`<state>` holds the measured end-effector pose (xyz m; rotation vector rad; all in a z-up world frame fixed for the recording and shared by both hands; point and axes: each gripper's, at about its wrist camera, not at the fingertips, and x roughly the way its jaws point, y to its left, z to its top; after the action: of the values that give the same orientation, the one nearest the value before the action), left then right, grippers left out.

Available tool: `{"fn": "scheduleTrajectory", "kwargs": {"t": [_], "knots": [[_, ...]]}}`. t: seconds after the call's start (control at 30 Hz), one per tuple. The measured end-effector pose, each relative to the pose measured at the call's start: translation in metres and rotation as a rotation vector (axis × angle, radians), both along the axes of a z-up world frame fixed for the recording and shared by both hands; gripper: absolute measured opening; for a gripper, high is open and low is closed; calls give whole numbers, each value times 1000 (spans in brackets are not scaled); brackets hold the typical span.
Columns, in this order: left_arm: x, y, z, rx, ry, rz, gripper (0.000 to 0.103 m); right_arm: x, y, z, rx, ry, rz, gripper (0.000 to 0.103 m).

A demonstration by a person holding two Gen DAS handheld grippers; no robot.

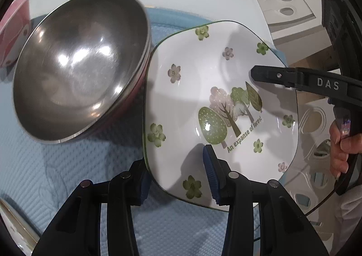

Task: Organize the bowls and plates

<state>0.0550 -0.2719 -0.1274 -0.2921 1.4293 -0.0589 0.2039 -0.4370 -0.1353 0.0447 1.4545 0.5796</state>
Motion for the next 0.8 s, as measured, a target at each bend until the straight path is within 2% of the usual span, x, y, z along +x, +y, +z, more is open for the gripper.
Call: {"fn": "scheduleTrajectory", "kwargs": {"t": [0.43,0.8], "knots": [[-42,24,2,24,17,-10,39,-61,5,-2,23,40,-38,47],[-83,49,2,36,31,-21,40,-109,27,-3,56,78,-71,47]]}}
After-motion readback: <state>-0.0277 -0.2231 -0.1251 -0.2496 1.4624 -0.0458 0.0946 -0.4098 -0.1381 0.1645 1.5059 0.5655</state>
